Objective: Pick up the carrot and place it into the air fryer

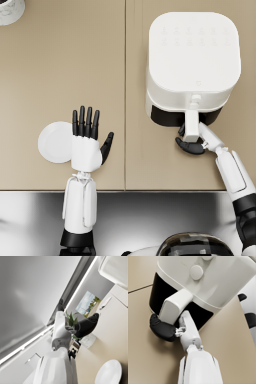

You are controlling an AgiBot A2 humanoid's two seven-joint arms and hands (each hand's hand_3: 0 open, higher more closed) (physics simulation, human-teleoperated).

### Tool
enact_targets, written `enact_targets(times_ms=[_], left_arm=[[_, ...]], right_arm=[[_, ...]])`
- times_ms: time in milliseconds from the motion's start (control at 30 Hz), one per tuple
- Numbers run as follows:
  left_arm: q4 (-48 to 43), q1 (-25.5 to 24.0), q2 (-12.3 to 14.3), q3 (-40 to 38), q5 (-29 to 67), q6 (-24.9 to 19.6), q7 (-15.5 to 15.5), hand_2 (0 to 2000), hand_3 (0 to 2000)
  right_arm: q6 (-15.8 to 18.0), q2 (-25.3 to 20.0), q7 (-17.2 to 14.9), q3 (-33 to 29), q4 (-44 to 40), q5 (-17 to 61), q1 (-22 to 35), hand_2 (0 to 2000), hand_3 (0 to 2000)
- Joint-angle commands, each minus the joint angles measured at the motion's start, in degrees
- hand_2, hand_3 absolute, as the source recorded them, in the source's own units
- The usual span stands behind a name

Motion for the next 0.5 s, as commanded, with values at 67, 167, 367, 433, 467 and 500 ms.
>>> enact_targets(times_ms=[67,167,367,433,467,500], left_arm=[[0.1,0.0,0.2,0.0,0.0,0.0,0.0,0,0],[0.3,-0.1,0.3,0.0,0.0,0.0,0.0,0,0],[0.3,-0.1,0.3,0.0,0.0,0.0,0.0,0,0],[0.3,-0.1,0.3,0.0,0.0,0.0,0.0,0,0],[0.3,-0.1,0.3,0.0,0.0,0.0,0.0,0,0],[0.3,-0.1,0.3,0.0,0.0,0.0,0.0,0,0]], right_arm=[[0.0,0.0,0.3,0.3,-0.4,0.0,0.3,2000,2000],[-0.6,0.0,0.7,0.7,-0.6,0.0,0.4,2000,2000],[-0.9,0.0,1.0,0.8,-0.7,0.0,0.5,2000,2000],[-0.8,0.1,1.0,0.9,-0.7,-0.1,0.5,2000,2000],[-0.7,0.1,1.0,0.9,-0.7,-0.1,0.5,2000,2000],[-0.7,0.1,1.0,0.9,-0.7,-0.1,0.5,2000,2000]])
